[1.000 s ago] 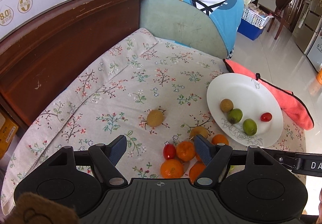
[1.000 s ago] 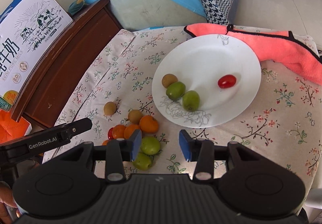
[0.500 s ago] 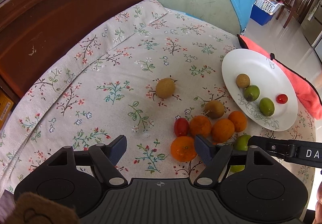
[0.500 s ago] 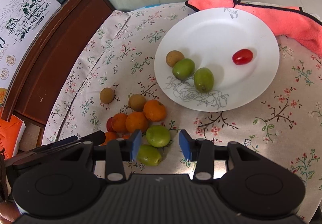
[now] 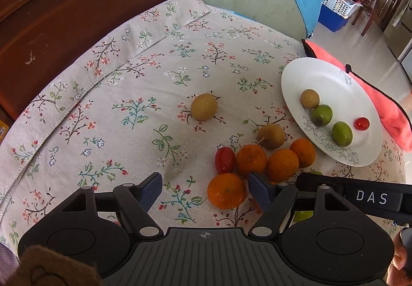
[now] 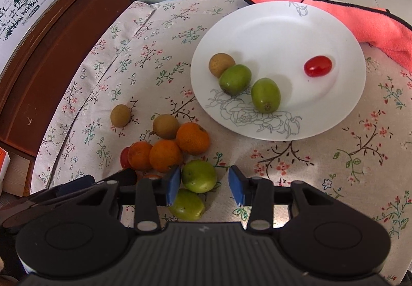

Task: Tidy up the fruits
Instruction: 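Grasp a green jujube with the right gripper while the left gripper grasps a tangerine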

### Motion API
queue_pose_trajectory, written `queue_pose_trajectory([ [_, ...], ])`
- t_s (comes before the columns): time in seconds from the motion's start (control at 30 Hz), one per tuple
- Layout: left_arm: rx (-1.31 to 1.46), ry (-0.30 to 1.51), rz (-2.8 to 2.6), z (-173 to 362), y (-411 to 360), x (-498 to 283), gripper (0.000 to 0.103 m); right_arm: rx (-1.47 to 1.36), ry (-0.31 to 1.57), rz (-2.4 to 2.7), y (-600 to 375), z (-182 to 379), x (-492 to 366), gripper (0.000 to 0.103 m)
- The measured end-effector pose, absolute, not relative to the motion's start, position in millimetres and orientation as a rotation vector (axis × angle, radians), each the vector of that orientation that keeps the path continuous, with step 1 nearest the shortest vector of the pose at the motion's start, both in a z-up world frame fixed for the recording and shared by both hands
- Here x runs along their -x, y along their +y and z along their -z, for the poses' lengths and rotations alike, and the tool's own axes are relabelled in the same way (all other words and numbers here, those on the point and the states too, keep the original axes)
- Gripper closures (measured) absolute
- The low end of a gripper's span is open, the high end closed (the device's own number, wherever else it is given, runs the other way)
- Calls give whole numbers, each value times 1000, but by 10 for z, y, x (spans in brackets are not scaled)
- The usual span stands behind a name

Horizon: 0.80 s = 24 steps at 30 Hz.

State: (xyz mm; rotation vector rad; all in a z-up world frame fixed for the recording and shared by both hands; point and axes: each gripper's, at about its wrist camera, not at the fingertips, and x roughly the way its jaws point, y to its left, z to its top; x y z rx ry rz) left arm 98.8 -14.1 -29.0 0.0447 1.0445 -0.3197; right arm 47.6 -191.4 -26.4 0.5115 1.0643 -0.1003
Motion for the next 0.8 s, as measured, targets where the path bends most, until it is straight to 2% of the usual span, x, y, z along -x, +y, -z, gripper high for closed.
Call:
queue_pose_trajectory([
  [0.13,-39,1039,327,309,-132,-977,30,-489,1060,107,-1897,261,-477,61],
  [0.33,-47,1037,327,370,-154,-940,33,-471,1058,109,-1893,259,-473,71],
  [0.5,-36,1019,347,360,-152,-919,49,-478,1060,103,-1904,265,-469,74],
  [0.57,-37,1011,355,353,-154,-913,64,-475,1059,102,-1902,262,-469,74],
  [0.63,-44,1005,356,349,-160,-907,71,-479,1058,102,-1907,262,-468,74],
  [0.8,-36,1003,347,340,-139,-907,73,-488,1058,101,-1927,262,-462,74],
])
